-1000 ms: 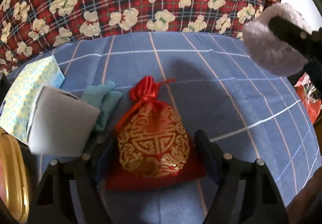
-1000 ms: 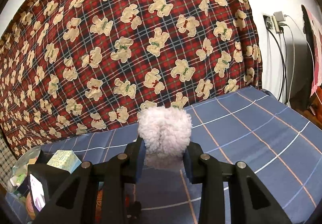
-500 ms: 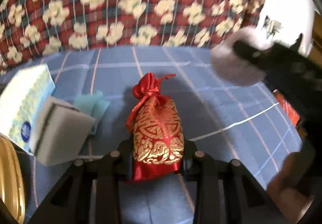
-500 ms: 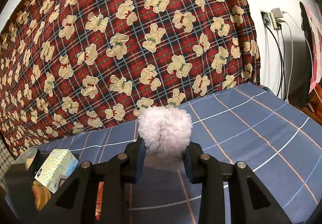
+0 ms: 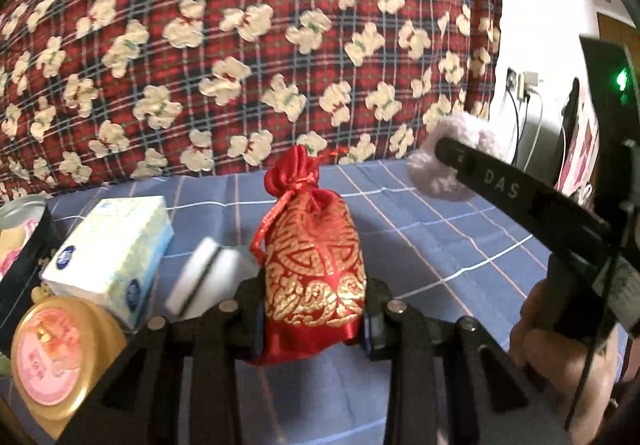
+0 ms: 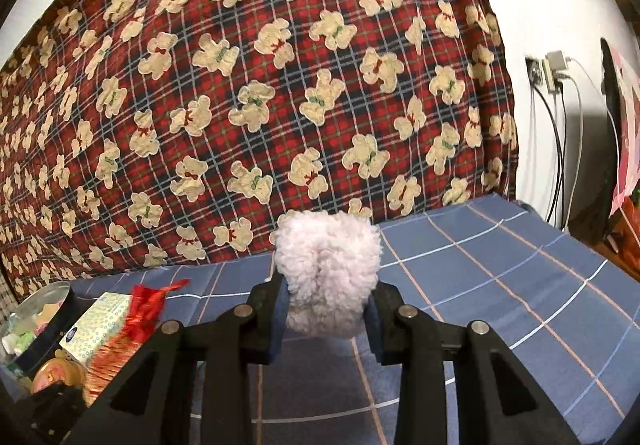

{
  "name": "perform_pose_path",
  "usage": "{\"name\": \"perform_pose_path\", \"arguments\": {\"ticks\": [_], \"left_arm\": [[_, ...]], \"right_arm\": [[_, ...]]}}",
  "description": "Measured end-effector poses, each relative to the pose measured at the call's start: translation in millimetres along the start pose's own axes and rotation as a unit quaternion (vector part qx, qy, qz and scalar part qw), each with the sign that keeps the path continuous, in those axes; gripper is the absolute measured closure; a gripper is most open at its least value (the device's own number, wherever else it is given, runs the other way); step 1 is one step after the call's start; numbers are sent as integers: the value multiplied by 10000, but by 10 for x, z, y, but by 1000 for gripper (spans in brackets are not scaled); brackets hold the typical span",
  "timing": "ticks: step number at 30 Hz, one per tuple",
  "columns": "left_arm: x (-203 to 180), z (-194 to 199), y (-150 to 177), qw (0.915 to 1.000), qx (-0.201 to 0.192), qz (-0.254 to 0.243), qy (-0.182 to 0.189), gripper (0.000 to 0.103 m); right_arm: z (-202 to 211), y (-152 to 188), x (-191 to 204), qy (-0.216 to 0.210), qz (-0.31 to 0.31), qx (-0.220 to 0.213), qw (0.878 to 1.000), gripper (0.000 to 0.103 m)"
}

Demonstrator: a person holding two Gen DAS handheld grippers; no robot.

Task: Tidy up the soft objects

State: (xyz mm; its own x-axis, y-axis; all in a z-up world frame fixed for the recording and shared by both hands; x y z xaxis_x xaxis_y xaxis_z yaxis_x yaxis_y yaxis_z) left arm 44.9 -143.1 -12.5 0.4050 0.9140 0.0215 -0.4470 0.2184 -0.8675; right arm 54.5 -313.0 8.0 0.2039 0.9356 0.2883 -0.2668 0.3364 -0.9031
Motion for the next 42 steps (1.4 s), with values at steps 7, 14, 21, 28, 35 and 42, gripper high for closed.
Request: {"name": "perform_pose_path", "arguments": {"ticks": [7,14,21,28,35,42], "left_arm": [[113,188,73,9996,-269,-34,-114,70],[141,279,111,9990,-364,-153,-197,70],[210,327,155,9991,-366,-124,-194,70],[280,402,190,9986,-438,-128,-272,70],[363,475,223,9984,-448,-93,-316,70],[502,624,285,9975,-556,-113,-425,70]], "right_arm": [[141,46,124,10,145,-251,9996,67],[181,152,259,89,366,-216,9991,67],[230,232,320,233,515,-208,9982,67],[320,322,410,246,670,-179,9973,67],[564,496,535,105,764,-159,9969,67],[661,553,657,43,840,-193,9963,67]]}}
Point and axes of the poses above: each gripper's, at about its wrist camera, not at the fingertips, and z roughly against the way its jaws point, x to its left, y to its underside, the point moved 1 cm from there along -z, roughly the way its jaws point, and after that the axes turned 7 degrees about -z, right-handed, at the moved point
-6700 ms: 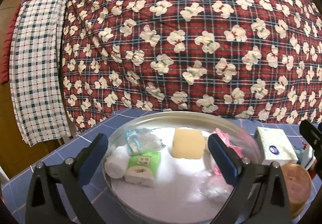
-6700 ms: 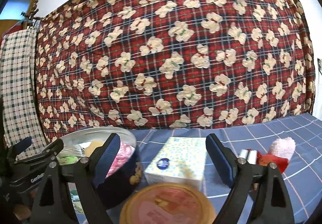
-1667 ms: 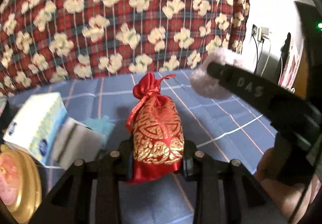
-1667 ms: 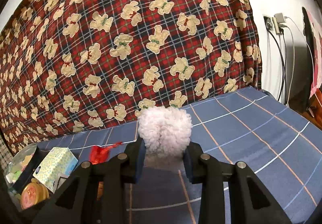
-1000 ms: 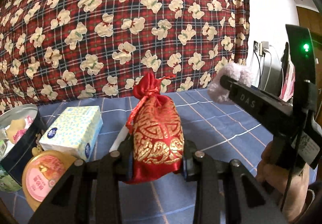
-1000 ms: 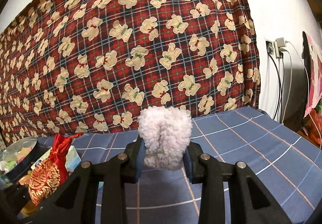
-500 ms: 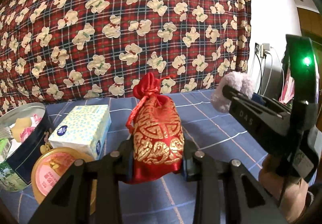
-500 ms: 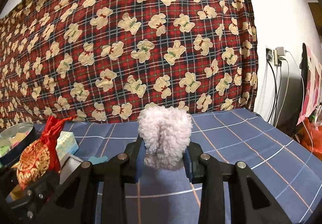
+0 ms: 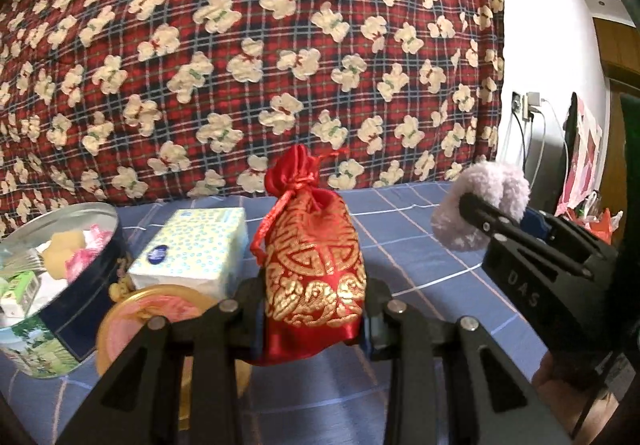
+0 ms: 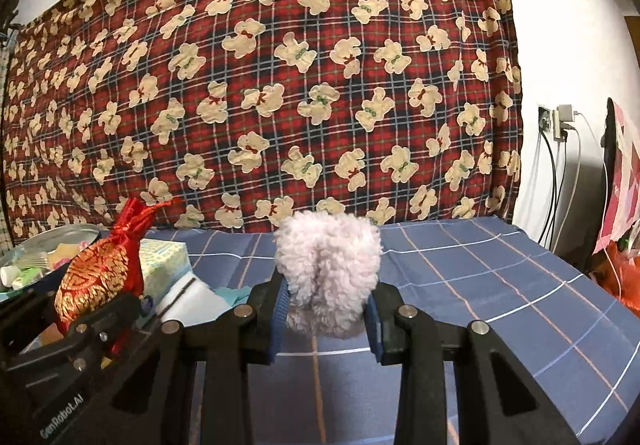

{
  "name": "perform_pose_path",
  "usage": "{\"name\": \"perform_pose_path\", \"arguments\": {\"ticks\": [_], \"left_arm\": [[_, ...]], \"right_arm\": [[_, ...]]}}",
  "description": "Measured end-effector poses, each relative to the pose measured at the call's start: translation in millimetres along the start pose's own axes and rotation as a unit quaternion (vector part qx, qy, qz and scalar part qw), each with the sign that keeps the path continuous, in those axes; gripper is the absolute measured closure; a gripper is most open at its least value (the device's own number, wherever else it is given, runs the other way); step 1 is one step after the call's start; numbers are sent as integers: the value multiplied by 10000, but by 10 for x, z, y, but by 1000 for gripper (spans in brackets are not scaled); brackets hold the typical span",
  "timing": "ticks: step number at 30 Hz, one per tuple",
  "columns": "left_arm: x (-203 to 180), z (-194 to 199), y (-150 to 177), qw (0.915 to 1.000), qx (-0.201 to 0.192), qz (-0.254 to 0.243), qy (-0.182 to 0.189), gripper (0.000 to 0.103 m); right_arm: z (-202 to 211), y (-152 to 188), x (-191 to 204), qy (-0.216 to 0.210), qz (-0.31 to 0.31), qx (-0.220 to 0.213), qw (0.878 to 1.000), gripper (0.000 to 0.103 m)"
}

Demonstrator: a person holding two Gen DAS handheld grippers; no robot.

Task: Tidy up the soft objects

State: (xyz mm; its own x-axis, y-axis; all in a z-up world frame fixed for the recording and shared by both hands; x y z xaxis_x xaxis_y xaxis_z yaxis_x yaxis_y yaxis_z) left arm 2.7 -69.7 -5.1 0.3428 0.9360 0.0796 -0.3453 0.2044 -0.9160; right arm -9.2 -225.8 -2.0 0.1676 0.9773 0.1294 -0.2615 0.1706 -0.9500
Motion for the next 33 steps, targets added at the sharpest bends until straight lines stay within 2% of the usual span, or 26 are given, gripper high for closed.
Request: {"name": "perform_pose_path", "arguments": {"ticks": [5,16,23,33], "left_arm": [[125,91,24,9997,-92,-54,-198,70],[386,203,97,9994,-126,31,-309,70],[560,284,117,9992,-159,101,-364,70],[991,400,131,9969,-214,268,-705,70]], "right_arm": [[107,33,99,-65,-121,-46,9999,67],[212,99,401,-354,-264,-38,9990,67],[222,140,686,-702,-243,127,9972,67],[227,105,1121,-1091,-64,160,9939,67]]}}
Point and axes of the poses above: each gripper's, at about its wrist camera, not at the fingertips, and z roughly against the way its jaws point, x to its left, y to its underside, the point moved 1 cm from there along -z, roughly the way its jaws point, and after that the axes turned 7 degrees about -z, right-handed, at the moved point
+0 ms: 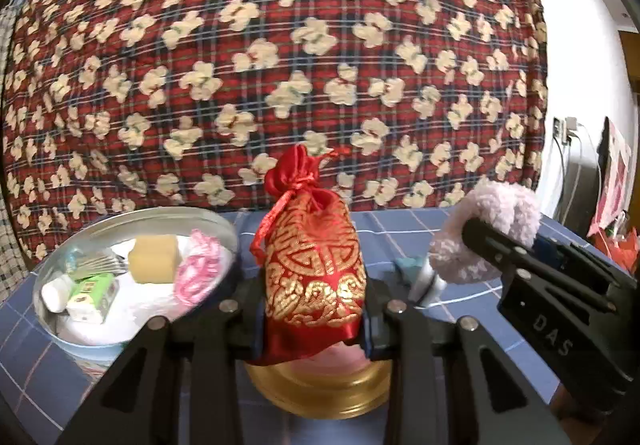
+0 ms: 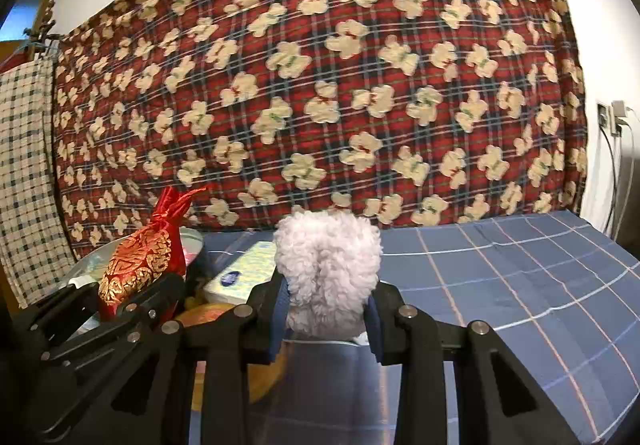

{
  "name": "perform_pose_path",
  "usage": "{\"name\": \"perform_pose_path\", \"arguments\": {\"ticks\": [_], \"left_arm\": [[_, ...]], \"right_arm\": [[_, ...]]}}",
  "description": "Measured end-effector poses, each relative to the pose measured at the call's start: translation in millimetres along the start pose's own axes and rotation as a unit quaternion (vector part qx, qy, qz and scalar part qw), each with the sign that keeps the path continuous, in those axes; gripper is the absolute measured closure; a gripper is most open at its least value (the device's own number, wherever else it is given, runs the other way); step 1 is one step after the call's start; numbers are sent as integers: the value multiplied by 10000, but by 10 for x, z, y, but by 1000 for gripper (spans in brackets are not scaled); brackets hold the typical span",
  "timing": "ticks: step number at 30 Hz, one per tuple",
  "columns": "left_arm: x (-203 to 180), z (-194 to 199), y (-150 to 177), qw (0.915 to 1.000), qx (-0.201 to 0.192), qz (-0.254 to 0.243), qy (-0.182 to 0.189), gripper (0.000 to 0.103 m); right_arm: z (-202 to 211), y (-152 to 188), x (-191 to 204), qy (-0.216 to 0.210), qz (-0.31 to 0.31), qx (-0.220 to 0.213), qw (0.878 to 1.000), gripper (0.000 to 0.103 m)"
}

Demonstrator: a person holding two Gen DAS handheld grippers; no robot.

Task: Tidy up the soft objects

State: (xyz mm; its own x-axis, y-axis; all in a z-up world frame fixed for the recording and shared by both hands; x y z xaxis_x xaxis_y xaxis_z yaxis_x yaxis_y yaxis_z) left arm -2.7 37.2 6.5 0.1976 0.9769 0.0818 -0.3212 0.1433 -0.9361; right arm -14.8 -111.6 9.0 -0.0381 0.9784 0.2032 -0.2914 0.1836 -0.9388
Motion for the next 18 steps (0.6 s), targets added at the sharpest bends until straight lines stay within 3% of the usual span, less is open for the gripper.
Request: {"name": "perform_pose_path", "arguments": {"ticks": [18], "left_arm": [[685,73,41,9982,-27,295,-526,70]], "right_arm": [[-199,-8,753,-651,170,59,9977,67]]}}
Point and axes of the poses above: each gripper's, at about its wrist camera, not at the fingertips, and z roughly against the way its jaws point, x to its left, y to its underside, the point moved 1 cm from there along -z, roughly the way its jaws point, and after that the axes turned 7 degrees about -z, right-handed, at the moved point
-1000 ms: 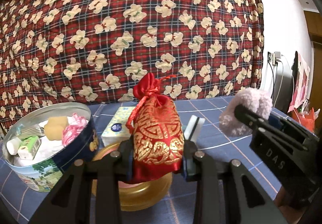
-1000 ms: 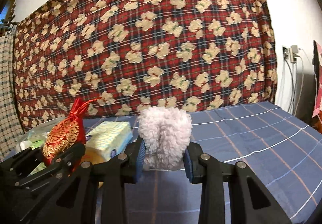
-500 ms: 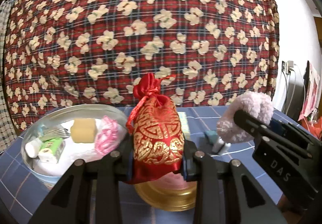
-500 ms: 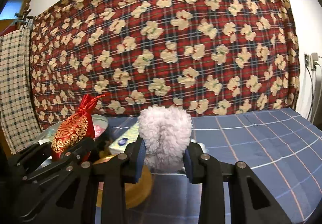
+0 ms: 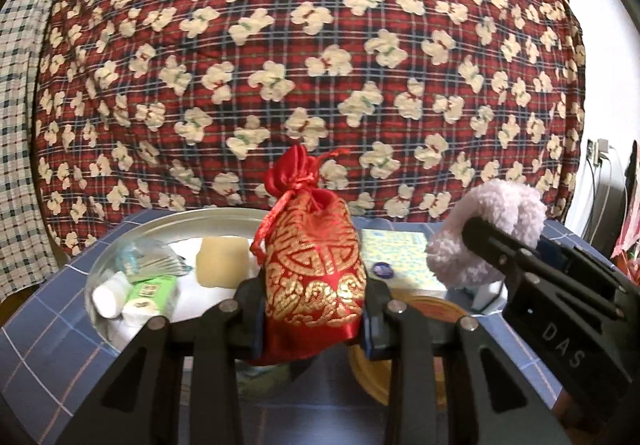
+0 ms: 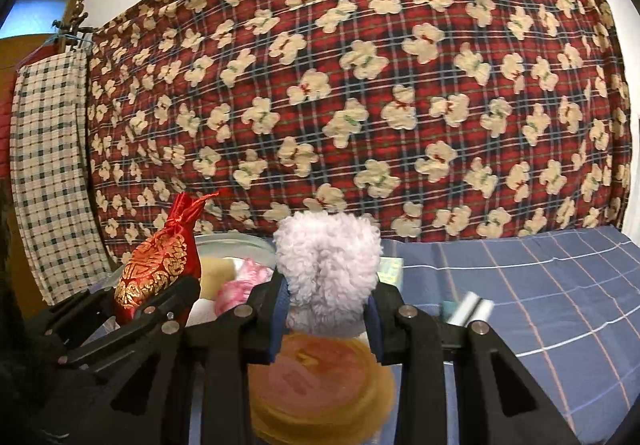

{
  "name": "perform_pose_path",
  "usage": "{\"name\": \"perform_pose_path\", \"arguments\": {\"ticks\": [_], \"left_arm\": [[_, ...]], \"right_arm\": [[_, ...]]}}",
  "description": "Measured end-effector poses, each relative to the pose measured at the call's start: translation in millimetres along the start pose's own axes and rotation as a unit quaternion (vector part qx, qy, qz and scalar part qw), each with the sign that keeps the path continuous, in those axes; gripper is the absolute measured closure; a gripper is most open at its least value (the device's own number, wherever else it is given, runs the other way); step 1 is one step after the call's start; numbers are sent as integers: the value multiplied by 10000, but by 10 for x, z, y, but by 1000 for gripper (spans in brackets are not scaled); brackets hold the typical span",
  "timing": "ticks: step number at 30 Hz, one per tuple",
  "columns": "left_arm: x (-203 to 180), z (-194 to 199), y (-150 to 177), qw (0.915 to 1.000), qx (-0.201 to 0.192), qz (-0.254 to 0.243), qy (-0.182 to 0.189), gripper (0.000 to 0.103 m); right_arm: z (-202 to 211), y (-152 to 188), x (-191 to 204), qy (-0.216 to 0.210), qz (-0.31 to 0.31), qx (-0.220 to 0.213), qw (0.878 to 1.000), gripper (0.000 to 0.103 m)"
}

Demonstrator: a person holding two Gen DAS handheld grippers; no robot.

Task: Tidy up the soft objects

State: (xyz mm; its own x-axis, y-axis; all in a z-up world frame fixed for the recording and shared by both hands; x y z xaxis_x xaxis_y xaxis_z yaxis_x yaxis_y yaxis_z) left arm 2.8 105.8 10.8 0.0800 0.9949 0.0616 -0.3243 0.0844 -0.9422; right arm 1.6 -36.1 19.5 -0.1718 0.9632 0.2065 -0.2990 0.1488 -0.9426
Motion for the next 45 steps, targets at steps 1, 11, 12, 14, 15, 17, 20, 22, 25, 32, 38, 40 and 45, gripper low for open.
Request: {"name": "perform_pose_path", "arguments": {"ticks": [1,11,12,14,15,17,20,22,25,32,38,40,45], "left_arm": [[45,-1,0,10000,-1,22,-33,70],[408,-35,11,9994,17,127,-320,70],[449,-38,13,9993,20,140,-353,70],[537,-51,13,9989,30,188,-423,70],[590,-61,16,9987,44,217,-463,70],[655,-76,22,9983,61,247,-519,70],[753,-108,23,9978,82,258,-608,70],[822,-120,14,9973,66,266,-675,70],[926,-151,3,9966,61,288,-772,70],[1101,-241,33,9949,161,346,-936,70],[1188,-302,76,9939,262,369,-1005,70],[1209,-323,94,9931,307,331,-1082,70],[1264,-392,145,9912,488,333,-1183,70]], "right_arm": [[-21,2,44,-37,17,13,10000,67],[-214,-1,396,-310,58,61,9995,67],[-230,-1,418,-324,48,67,9994,67],[-287,7,482,-368,43,108,9993,67],[-303,12,509,-383,46,119,9992,67],[-346,21,574,-425,55,141,9990,67],[-397,22,661,-493,60,151,9987,67],[-432,20,720,-538,43,143,9984,67],[-485,14,787,-595,19,146,9981,67],[-640,25,961,-701,50,211,9973,67],[-819,2,1094,-706,57,263,9971,67],[-888,-9,1127,-695,37,298,9971,67],[-988,92,1183,-683,185,341,9969,67]]}}
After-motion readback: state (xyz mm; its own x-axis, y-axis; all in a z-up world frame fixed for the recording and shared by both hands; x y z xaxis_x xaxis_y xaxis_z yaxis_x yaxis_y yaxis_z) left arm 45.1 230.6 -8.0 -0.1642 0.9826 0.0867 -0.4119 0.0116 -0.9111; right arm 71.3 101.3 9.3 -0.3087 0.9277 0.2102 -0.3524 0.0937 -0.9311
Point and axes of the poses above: each gripper's, at about its wrist camera, not at the fingertips, and z roughly against the way its jaws point, x to its left, y to its underside, the point moved 1 cm from there along -z, roughly the way its jaws point, and after that the axes turned 7 degrees about -z, right-handed, at the moved point
